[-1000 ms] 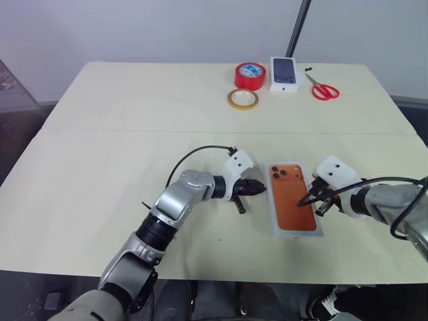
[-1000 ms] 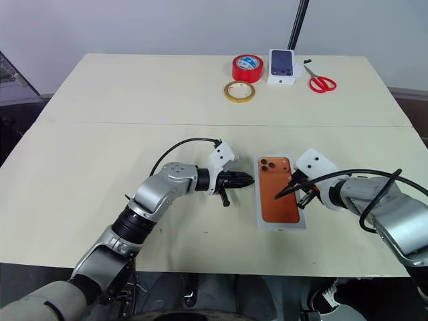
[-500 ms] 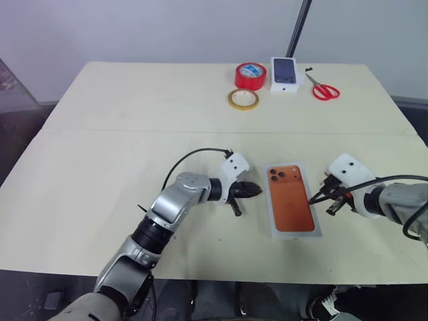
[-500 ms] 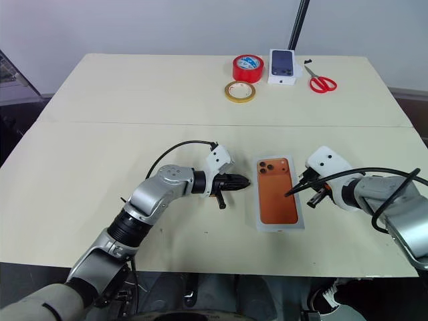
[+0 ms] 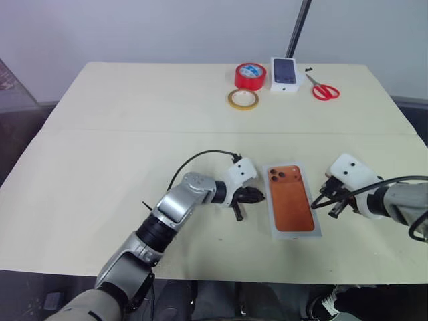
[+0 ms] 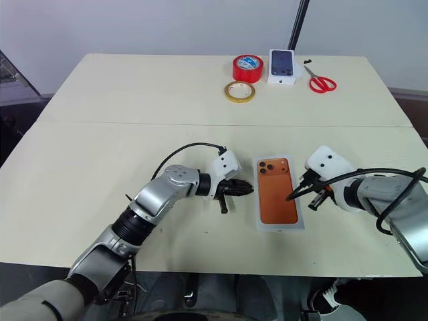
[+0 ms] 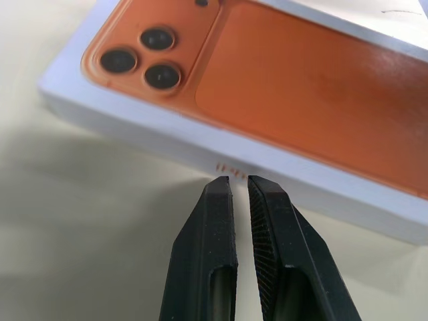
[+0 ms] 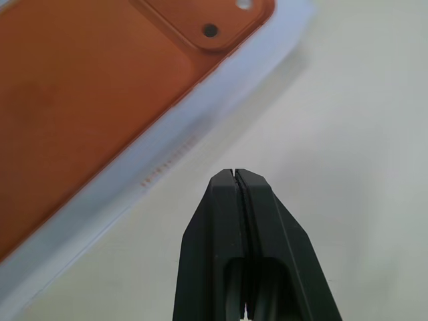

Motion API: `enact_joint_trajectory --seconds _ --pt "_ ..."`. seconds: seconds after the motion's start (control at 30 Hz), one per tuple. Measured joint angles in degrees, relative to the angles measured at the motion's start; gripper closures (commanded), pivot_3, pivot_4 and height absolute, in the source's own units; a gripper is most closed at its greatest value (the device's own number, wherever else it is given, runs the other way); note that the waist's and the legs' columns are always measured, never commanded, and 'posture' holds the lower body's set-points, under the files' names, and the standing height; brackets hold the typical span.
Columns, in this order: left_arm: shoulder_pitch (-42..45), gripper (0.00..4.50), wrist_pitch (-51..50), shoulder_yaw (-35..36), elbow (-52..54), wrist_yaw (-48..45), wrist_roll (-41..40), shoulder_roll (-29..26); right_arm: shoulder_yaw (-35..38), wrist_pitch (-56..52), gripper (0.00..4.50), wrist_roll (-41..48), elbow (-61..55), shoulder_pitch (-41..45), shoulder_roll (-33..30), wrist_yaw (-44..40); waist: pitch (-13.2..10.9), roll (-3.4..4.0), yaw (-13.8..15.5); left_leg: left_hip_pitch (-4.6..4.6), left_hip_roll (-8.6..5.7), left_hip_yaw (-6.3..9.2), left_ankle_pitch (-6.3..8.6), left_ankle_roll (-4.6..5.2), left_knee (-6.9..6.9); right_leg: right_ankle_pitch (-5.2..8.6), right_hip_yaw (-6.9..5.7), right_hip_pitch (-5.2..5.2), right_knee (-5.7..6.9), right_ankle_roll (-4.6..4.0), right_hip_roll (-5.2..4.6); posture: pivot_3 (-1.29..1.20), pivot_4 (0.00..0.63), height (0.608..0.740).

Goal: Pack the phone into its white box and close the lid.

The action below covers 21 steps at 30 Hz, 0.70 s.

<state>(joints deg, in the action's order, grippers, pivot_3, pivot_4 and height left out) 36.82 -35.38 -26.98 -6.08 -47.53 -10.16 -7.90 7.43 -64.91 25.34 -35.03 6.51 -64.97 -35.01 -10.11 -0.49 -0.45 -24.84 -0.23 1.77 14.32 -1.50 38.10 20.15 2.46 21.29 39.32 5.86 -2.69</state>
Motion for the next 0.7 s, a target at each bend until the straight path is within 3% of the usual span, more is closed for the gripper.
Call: enact_joint_trajectory --seconds 0.7 --pt "0.0 4.04 -0.6 3.2 -0.2 -0.2 -1.7 2.4 -0.5 -0.7 4.48 -1.6 -0.7 -2.0 2.6 0.4 0.0 0.00 0.0 0.00 0.00 0.00 0.00 0.00 0.02 0.00 0.00 0.00 0.02 0.00 -0.01 0.00 0.150 0.709"
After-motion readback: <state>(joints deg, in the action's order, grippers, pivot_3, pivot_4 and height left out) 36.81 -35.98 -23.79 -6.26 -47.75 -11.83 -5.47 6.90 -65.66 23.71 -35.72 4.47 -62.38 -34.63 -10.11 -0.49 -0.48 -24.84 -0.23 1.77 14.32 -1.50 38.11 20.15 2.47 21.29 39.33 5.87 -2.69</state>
